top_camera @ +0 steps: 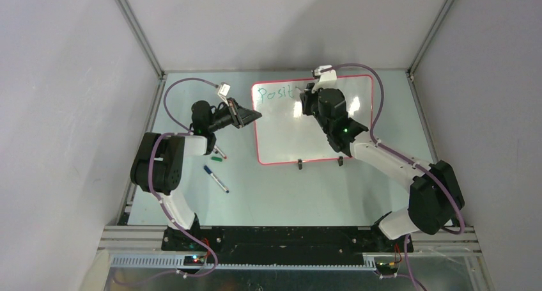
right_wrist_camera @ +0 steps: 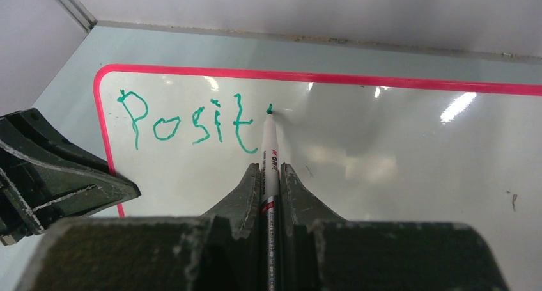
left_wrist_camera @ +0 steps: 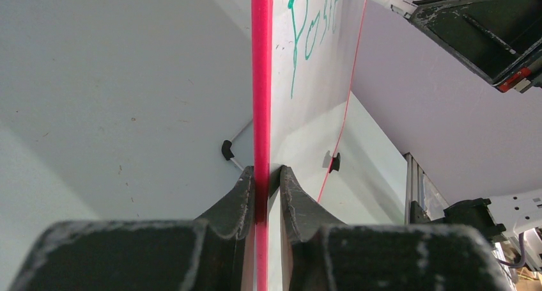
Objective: Write a sentence on the whiteboard
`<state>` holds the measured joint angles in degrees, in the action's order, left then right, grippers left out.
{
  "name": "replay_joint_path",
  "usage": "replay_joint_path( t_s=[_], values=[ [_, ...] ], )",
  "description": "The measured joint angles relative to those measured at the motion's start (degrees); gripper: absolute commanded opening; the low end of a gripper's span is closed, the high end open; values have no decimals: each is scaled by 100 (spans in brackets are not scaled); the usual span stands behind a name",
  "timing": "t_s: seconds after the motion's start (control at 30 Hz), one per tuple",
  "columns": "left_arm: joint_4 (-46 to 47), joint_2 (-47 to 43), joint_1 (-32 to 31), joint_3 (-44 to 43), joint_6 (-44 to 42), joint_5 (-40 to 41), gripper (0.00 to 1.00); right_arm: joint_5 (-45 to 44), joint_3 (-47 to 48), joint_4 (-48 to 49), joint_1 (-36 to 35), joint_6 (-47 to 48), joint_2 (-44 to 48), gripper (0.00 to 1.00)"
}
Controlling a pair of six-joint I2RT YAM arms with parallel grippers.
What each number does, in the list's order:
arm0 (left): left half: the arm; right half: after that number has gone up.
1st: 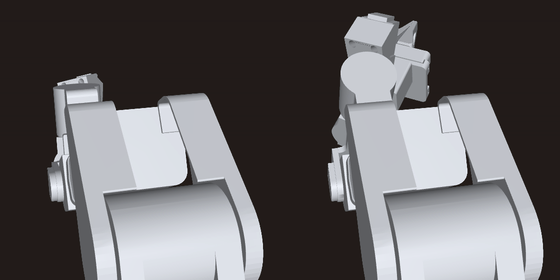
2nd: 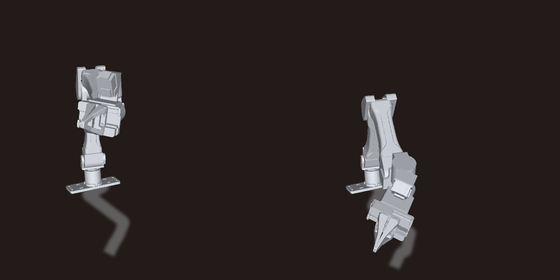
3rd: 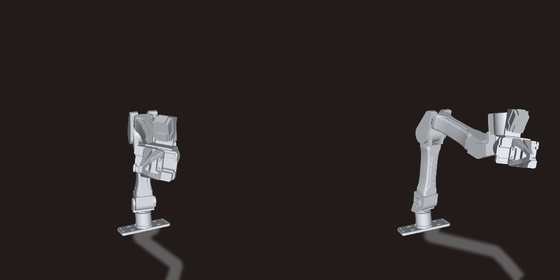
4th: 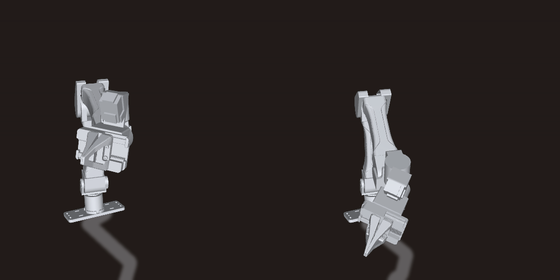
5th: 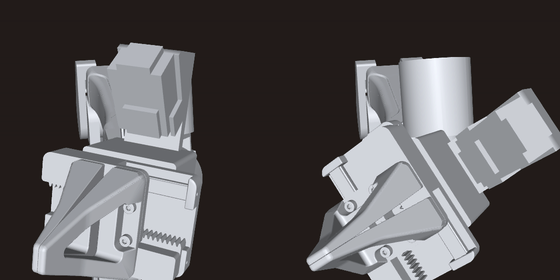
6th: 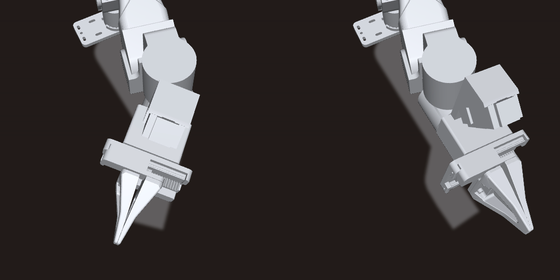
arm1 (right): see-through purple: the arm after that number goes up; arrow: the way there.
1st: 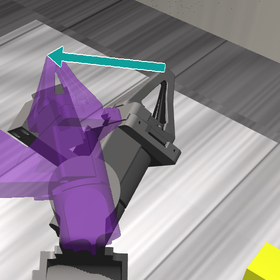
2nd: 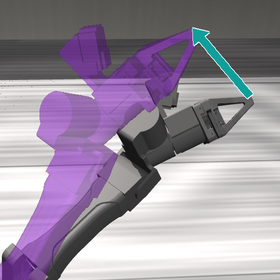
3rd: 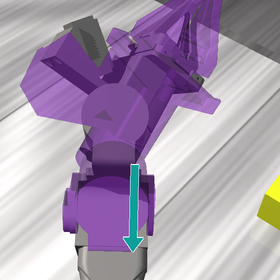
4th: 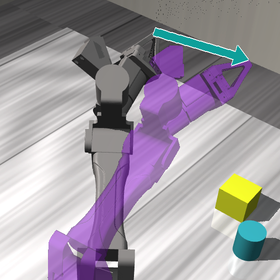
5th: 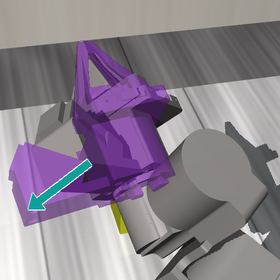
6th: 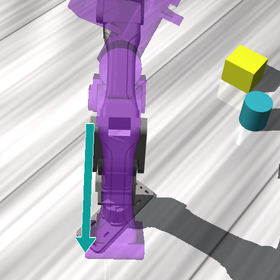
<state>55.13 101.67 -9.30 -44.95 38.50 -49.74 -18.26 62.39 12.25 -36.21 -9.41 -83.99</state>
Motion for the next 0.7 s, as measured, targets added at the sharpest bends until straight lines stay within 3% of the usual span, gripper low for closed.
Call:
replay_joint_path(
  t_s=[0.7],
  values=[
    [0, -11, 0, 7, -2, -2, 0, 55, 0, -221, -120, 63, 284, 0]
  ],
)
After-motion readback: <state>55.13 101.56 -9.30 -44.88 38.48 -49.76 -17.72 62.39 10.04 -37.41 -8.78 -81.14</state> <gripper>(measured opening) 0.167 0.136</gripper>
